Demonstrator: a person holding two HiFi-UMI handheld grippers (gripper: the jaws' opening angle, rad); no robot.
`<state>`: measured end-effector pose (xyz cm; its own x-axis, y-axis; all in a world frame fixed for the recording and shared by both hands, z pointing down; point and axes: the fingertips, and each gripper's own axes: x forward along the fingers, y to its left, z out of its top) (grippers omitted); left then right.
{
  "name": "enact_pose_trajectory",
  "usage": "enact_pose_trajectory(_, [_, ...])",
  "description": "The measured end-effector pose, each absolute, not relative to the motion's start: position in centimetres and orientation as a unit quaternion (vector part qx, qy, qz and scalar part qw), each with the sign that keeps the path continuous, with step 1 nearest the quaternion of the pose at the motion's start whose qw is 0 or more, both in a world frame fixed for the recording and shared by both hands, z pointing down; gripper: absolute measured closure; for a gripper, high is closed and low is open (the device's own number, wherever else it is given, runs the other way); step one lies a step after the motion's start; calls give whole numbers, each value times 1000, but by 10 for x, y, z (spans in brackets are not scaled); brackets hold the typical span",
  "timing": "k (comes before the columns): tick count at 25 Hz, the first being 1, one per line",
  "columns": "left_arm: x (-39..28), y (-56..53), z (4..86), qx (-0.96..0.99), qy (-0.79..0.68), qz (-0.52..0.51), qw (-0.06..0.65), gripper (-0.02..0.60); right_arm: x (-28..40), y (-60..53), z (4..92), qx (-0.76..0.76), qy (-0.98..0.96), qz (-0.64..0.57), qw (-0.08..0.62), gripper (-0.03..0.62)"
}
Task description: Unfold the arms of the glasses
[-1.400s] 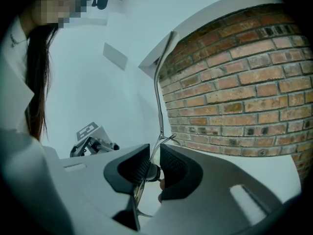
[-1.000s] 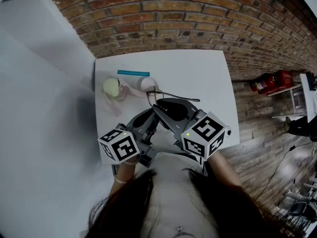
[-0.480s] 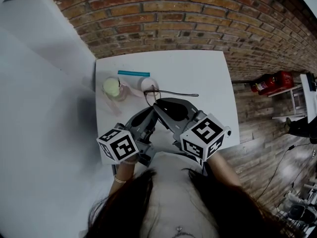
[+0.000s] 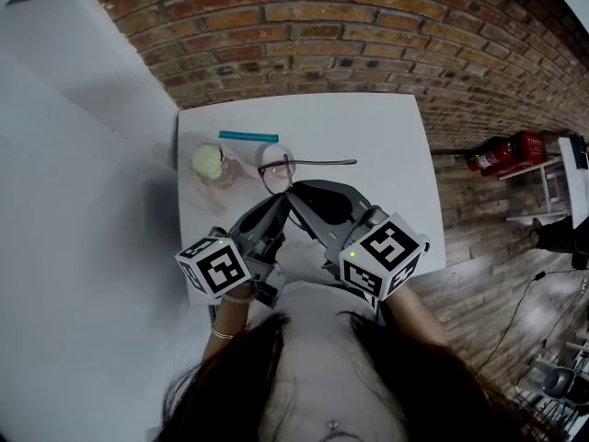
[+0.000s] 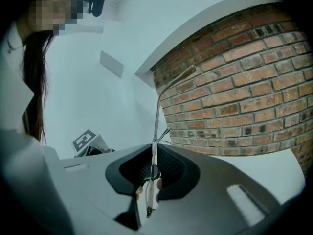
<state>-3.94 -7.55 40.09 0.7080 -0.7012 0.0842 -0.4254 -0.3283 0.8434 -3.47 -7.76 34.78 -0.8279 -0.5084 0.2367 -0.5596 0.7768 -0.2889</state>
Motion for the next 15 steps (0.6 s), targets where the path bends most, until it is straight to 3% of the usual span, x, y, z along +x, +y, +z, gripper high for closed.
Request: enact_pose_trajectory(15, [-55, -82, 404, 769, -359, -188, 494, 560, -30, -79, 338, 285, -943, 166, 47, 562])
